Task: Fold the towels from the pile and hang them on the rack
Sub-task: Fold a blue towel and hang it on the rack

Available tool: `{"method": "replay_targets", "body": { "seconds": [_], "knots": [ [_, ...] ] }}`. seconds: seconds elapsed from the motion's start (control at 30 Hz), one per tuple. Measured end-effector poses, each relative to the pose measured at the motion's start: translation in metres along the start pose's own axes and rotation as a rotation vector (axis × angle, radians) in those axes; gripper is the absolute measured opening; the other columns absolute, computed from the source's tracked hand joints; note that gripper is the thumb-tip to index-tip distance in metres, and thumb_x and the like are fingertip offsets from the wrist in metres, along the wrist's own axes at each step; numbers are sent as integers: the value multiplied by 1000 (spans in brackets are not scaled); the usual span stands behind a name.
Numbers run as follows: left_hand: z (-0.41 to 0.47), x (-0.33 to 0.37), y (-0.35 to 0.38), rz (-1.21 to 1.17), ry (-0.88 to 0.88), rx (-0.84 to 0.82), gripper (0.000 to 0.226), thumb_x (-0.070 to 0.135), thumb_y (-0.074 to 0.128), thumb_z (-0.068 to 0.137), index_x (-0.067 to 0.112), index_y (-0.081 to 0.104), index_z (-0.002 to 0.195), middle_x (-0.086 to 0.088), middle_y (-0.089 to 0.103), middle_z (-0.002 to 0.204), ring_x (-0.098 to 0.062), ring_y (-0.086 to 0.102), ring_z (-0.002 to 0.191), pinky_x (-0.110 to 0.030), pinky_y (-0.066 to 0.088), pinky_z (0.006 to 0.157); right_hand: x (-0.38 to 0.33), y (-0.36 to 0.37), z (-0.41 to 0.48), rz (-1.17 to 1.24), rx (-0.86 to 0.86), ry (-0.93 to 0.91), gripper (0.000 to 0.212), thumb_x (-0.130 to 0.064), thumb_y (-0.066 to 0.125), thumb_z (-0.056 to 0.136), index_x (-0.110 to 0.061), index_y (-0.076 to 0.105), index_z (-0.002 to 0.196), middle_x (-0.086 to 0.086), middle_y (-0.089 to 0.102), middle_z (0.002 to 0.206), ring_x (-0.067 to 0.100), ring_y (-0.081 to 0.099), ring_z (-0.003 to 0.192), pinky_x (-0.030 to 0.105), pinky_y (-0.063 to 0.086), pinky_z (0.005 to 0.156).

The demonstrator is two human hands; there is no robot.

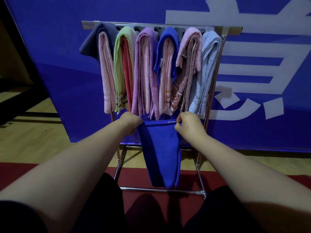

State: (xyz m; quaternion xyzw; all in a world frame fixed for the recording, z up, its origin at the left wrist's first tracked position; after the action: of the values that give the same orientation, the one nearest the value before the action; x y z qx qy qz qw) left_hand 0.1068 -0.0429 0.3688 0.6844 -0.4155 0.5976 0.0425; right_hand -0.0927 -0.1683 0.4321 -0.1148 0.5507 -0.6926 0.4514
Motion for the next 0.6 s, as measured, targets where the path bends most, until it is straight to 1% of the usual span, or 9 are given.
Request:
{"method": "replay_targets", "body": {
  "seconds": [0.07,0.13,0.2,0.27,0.37,0.4,0.47,0.53,0.6],
  "knots": [
    [-1,11,-1,40,55,-5,12,1,63,84,7,53,88,-14,51,80,-21,48,61,-29,43,51,0,0,-1,-18,-21,-22,12,-6,57,84,-4,68,90,13,63,99,30,59,92,36,48,82],
    [-6,25,-3,112,150,-34,18,-5,63,82,8,53,78,-14,51,76,-22,49,59,-28,44,49,2,1,-2,-18,-42,-28,10,-6,58,84,-5,68,85,12,65,96,29,61,89,36,50,81],
    [-15,41,3,174,284,-151,23,-9,64,82,10,53,75,-12,51,73,-20,49,58,-26,46,47,7,4,-3,-6,-72,-24,8,-7,59,83,-8,65,79,10,67,89,27,62,85,36,52,78],
    [-30,55,11,293,424,-279,16,-6,66,84,9,62,79,-9,55,76,-15,49,61,-22,44,49,13,6,-5,15,-79,-14,9,-8,60,82,-13,60,75,9,67,84,25,63,81,33,52,73],
    [-39,68,16,484,551,-294,17,-2,64,87,9,76,91,-2,66,82,-9,53,65,-14,46,53,19,4,-5,53,-57,14,5,-8,63,82,-12,62,78,8,67,80,23,62,75,34,53,70],
    [-39,71,18,557,582,-277,20,-2,62,87,9,77,94,-2,69,86,-10,58,71,-14,50,61,20,3,-5,68,-47,22,5,-8,63,81,-12,62,78,8,67,80,23,62,74,35,53,69],
    [-37,70,22,725,615,-244,24,-1,58,87,8,77,97,-6,72,96,-17,64,86,-27,54,82,19,1,-3,82,-33,16,7,-7,63,81,-13,60,78,9,66,79,25,61,73,34,50,66],
    [-34,66,25,850,634,-206,21,6,57,88,5,76,96,-10,72,98,-24,66,91,-36,54,85,18,1,-1,78,-43,-5,8,-7,61,83,-13,58,79,10,66,81,27,60,76,32,46,66],
    [-31,65,24,924,637,-161,23,16,56,90,1,73,91,-14,71,92,-29,65,88,-38,54,78,18,1,0,75,-69,-18,6,-7,60,87,-12,57,85,7,64,83,25,58,79,32,44,67]
  ]
}}
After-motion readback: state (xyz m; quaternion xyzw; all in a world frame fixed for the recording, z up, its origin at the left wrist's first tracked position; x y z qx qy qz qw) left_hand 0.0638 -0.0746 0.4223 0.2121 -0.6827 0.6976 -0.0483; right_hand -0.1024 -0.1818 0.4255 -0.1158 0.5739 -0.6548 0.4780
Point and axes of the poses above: each hand's wrist, its own z-axis towards the middle knuckle, its own y-axis out of the palm, x = y × z, the point moved 10 cm from there along z, towards the middle knuckle
